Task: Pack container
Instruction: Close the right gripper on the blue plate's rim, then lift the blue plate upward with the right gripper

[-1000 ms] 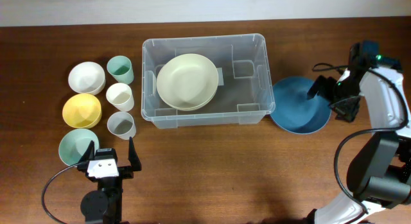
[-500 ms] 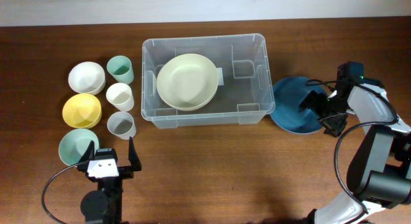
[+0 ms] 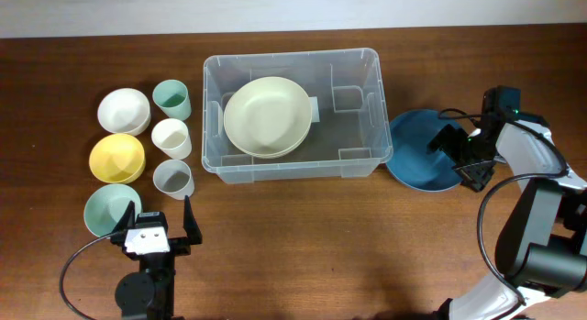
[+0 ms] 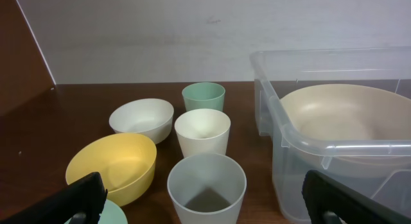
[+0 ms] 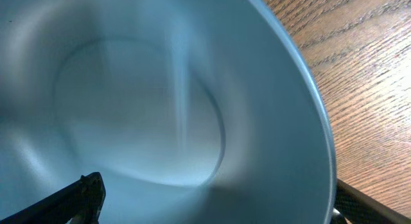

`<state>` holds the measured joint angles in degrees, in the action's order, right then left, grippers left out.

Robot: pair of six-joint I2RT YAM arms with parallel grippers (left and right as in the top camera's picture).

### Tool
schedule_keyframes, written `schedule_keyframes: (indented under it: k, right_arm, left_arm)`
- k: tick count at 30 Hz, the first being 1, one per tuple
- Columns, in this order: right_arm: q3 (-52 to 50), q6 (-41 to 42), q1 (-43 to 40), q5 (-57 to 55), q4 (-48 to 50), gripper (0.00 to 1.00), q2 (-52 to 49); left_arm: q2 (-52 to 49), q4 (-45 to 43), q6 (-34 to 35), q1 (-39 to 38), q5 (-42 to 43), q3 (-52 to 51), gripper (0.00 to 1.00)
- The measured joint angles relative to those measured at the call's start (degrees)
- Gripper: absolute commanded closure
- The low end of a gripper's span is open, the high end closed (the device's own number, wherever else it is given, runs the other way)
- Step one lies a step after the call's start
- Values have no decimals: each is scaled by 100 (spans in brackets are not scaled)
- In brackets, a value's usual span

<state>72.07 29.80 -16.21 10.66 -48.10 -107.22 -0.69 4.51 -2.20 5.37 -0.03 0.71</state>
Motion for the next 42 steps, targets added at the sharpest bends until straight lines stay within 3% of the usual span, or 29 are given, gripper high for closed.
schedule_keyframes:
  k: [3,6,9,14,20,23,36,42]
  right_arm:
    - [0,15,0,26,42,1,-83]
    - [-26,22,0,50,72,8,-136]
    - [-26,31,0,81,122,24,-140]
    - [-26,42,0,90,142,67,-144]
    - [-28,63,-33,103,190,79,-149]
    - [-28,70,-140,114,188,96,-151]
    - [-31,83,-1097,153,243,96,-151]
    - [-7,-90,-1443,774,605,96,-153]
  left_arm:
    - [0,0,-2,0,0,0,0]
    - [0,0,0,0,0,0,0]
    - [0,0,-2,0,0,0,0]
    - [0,0,-2,0,0,0,0]
    - [0,0,-2,0,0,0,0]
    - [0,0,-2,0,0,0,0]
    - [0,0,-2,0,0,0,0]
    - [2,0,0,0,0,0,0]
